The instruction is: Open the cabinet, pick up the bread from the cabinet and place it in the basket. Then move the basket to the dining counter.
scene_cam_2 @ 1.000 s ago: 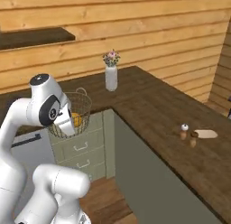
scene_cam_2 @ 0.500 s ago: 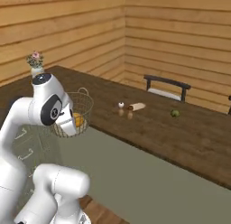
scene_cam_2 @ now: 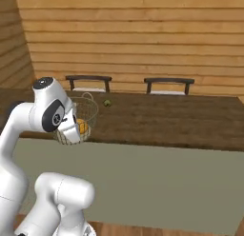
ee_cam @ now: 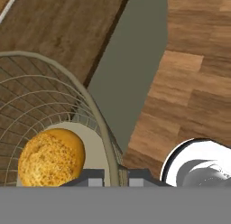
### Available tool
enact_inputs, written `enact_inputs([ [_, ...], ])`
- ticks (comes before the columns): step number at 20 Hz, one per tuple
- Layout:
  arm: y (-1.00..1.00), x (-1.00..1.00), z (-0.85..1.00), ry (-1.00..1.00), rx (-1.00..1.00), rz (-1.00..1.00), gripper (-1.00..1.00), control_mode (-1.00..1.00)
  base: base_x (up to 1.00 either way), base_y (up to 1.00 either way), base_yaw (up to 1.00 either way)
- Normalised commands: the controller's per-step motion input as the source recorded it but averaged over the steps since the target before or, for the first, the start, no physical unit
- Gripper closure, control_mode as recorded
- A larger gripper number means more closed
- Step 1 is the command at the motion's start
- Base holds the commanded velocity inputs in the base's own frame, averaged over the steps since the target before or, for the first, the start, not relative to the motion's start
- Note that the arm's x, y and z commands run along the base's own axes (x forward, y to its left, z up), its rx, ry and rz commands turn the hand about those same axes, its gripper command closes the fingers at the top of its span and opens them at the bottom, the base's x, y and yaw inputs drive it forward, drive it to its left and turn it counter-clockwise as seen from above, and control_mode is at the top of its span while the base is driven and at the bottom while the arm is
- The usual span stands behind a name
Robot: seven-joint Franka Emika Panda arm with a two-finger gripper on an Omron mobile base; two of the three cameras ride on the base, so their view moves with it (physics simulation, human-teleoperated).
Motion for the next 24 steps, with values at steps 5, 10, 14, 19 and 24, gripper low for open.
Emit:
enact_inputs([
  [5, 0.00, 0.00, 0.00, 0.00, 0.00, 0.00, 1.00, 1.00, 0.02, -0.70, -0.57],
  [10, 0.00, 0.00, 0.00, 0.00, 0.00, 0.00, 1.00, 1.00, 0.31, -0.75, -0.01],
  [14, 0.00, 0.00, 0.00, 0.00, 0.00, 0.00, 1.00, 1.00, 0.55, -0.35, 0.12],
  [19, 0.00, 0.00, 0.00, 0.00, 0.00, 0.00, 1.00, 1.00, 0.53, -0.39, 0.25],
  [24, 0.00, 0.00, 0.00, 0.00, 0.00, 0.00, 1.00, 1.00, 0.05, -0.84, 0.14],
])
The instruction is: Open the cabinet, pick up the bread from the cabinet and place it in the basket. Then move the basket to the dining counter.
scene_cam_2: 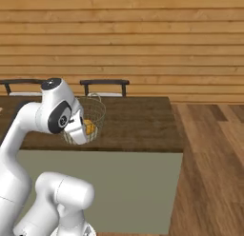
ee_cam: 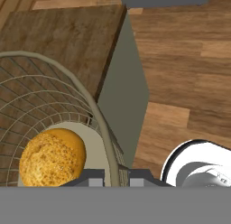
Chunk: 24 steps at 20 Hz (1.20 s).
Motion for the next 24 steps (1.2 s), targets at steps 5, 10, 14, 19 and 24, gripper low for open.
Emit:
enact_inputs([
  [5, 0.00, 0.00, 0.00, 0.00, 0.00, 0.00, 1.00, 1.00, 0.04, -0.93, 0.56],
  [10, 0.00, 0.00, 0.00, 0.00, 0.00, 0.00, 1.00, 1.00, 0.28, -0.23, 0.52],
  [14, 0.00, 0.00, 0.00, 0.00, 0.00, 0.00, 1.00, 1.00, 0.29, 0.03, 0.18],
  [19, 0.00, 0.00, 0.00, 0.00, 0.00, 0.00, 1.00, 1.00, 0.58, 0.00, 0.01],
  [24, 0.00, 0.00, 0.00, 0.00, 0.00, 0.00, 1.00, 1.00, 0.62, 0.00, 0.00],
])
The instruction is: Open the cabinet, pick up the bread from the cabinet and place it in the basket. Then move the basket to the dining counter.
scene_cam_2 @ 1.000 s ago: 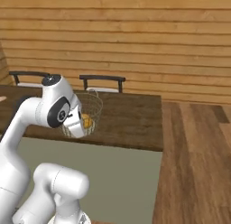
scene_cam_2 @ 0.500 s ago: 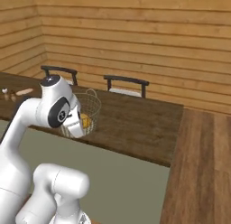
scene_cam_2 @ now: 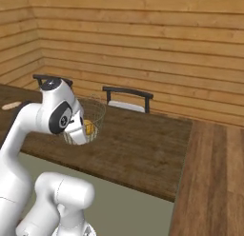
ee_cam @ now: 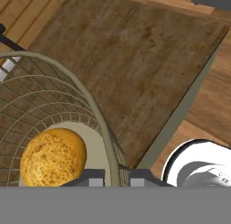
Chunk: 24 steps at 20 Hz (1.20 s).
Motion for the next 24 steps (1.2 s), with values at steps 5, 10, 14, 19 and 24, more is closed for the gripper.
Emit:
enact_inputs([
  [5, 0.00, 0.10, 0.00, 0.00, 0.00, 0.00, 1.00, -1.00, 0.27, 0.00, 0.00],
  [10, -0.04, 0.84, -0.04, 0.02, 0.00, 0.00, 1.00, -1.00, 0.00, 0.00, 0.00],
  [14, -0.06, 1.00, -0.45, 0.05, 0.01, 0.00, 1.00, -1.00, 0.00, 0.00, 0.00],
  [19, -0.15, 0.99, -0.45, 0.01, 0.00, 0.00, 1.00, -1.00, 0.00, 0.00, 0.00],
  [24, -0.06, 0.33, -0.62, -0.04, -0.05, 0.00, 1.00, -1.00, 0.00, 0.00, 0.00],
])
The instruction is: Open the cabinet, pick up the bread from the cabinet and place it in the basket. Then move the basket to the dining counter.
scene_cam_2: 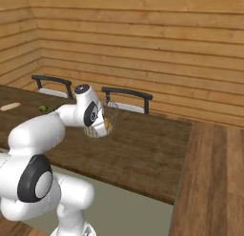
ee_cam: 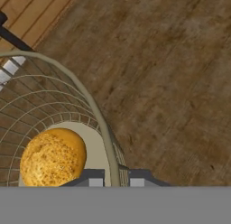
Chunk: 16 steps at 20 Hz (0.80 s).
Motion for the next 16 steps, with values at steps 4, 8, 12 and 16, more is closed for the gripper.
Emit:
enact_inputs([
  [4, 0.00, 0.00, -0.84, 0.00, -0.09, 0.00, 1.00, -1.00, 0.00, 0.00, 0.00],
  [8, 0.00, 0.00, -0.69, 0.00, -0.05, 0.00, 1.00, -1.00, 0.00, 0.00, 0.00],
  [12, 0.00, 0.00, -0.26, 0.00, 0.00, 0.00, 1.00, -1.00, 0.00, 0.00, 0.00],
  [16, 0.00, 0.03, -0.18, 0.01, 0.00, 0.00, 1.00, -1.00, 0.00, 0.00, 0.00],
])
